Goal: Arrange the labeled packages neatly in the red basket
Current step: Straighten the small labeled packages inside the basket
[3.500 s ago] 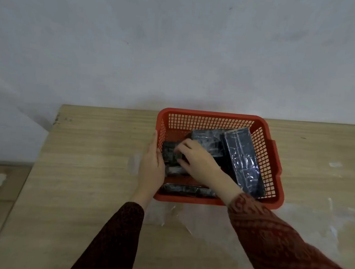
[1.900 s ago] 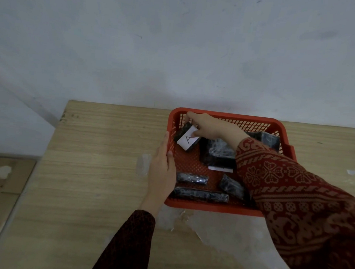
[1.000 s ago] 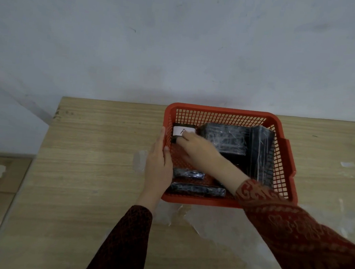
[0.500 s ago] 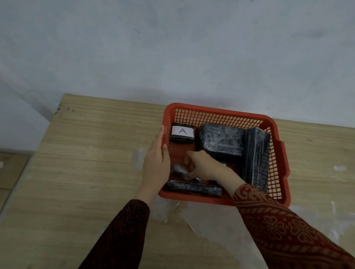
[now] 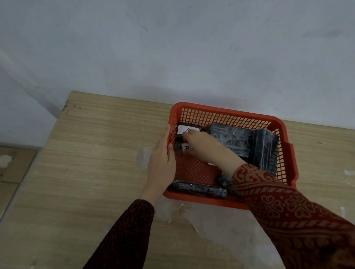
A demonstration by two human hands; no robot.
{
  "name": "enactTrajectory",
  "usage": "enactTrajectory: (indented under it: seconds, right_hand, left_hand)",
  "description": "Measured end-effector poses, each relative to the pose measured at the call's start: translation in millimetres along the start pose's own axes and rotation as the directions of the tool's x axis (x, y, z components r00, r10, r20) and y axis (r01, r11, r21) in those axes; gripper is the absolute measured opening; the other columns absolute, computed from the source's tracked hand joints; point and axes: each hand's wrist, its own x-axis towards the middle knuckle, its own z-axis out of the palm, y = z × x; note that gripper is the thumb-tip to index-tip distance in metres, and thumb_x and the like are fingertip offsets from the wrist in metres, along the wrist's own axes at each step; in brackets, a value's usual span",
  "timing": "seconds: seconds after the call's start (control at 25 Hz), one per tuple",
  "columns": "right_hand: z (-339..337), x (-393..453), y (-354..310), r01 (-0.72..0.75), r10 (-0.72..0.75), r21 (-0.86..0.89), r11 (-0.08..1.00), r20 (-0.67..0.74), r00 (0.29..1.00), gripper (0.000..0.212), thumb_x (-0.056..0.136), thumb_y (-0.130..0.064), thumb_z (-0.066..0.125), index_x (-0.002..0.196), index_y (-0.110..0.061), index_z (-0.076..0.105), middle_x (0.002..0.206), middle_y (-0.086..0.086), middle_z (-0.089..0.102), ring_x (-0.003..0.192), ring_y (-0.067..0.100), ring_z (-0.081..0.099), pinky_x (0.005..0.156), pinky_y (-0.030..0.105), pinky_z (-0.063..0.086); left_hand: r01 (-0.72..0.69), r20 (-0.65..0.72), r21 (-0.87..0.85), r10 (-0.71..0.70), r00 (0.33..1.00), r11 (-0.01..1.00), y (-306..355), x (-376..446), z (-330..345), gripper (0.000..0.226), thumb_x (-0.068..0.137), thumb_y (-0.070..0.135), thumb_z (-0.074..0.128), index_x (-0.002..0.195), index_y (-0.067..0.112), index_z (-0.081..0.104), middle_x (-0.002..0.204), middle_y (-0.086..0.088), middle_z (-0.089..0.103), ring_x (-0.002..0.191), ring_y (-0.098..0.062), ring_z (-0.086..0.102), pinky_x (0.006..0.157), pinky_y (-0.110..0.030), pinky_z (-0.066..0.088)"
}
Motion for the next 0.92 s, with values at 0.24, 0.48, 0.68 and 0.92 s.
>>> enactTrajectory:
  seconds: [0.24, 0.48, 0.68, 0.92]
  right_hand:
    - [15, 3, -5, -0.079, 0.049, -0.174, 0.982, -0.169, 0.984, 0.027, 0.089, -0.015, 0.054, 0.112, -0.002, 0.059, 0.112, 0.017, 0.065, 0.107, 0.035, 0.057, 0.089, 0.042, 0.044]
    - [29, -8, -17, -0.208, 0.195, -0.049, 0.977, -0.191, 0.962, 0.025, 0.092, -0.006, 0.051, 0.117, -0.002, 0.051, 0.116, 0.018, 0.061, 0.109, 0.037, 0.056, 0.075, 0.043, 0.053]
    - [23, -25, -20, -0.197, 0.222, 0.142, 0.970, -0.189, 0.956, 0.028, 0.090, -0.005, 0.051, 0.118, -0.004, 0.050, 0.123, 0.017, 0.050, 0.116, 0.034, 0.046, 0.082, 0.043, 0.051]
    - [21, -113, 12, -0.102, 0.126, 0.192, 0.976, -0.115, 0.985, 0.026, 0.087, -0.015, 0.062, 0.112, -0.010, 0.056, 0.110, 0.011, 0.055, 0.102, 0.029, 0.057, 0.082, 0.043, 0.051]
  left_hand:
    - [0.008, -0.007, -0.002, -0.008, 1.000, 1.000, 0, 1, 1, 0.050, 0.101, 0.017, 0.032, 0.150, 0.023, 0.022, 0.155, 0.003, 0.031, 0.138, -0.004, 0.030, 0.105, -0.005, 0.022]
    - [0.005, -0.017, -0.011, -0.006, 1.000, 1.000, -2, 2, 2, 0.049, 0.101, 0.015, 0.033, 0.149, 0.019, 0.024, 0.154, 0.002, 0.031, 0.137, -0.004, 0.028, 0.097, 0.008, 0.016]
    - [-0.009, -0.004, -0.017, 0.009, 1.000, 1.000, -1, 1, 2, 0.049, 0.101, 0.016, 0.032, 0.149, 0.021, 0.025, 0.154, 0.003, 0.032, 0.139, -0.008, 0.030, 0.101, 0.001, 0.019]
    - [-0.066, -0.195, 0.006, 0.066, 0.979, 0.998, 7, -2, -3, 0.035, 0.096, 0.008, 0.043, 0.129, 0.010, 0.054, 0.122, -0.003, 0.054, 0.113, -0.010, 0.050, 0.100, -0.032, 0.045]
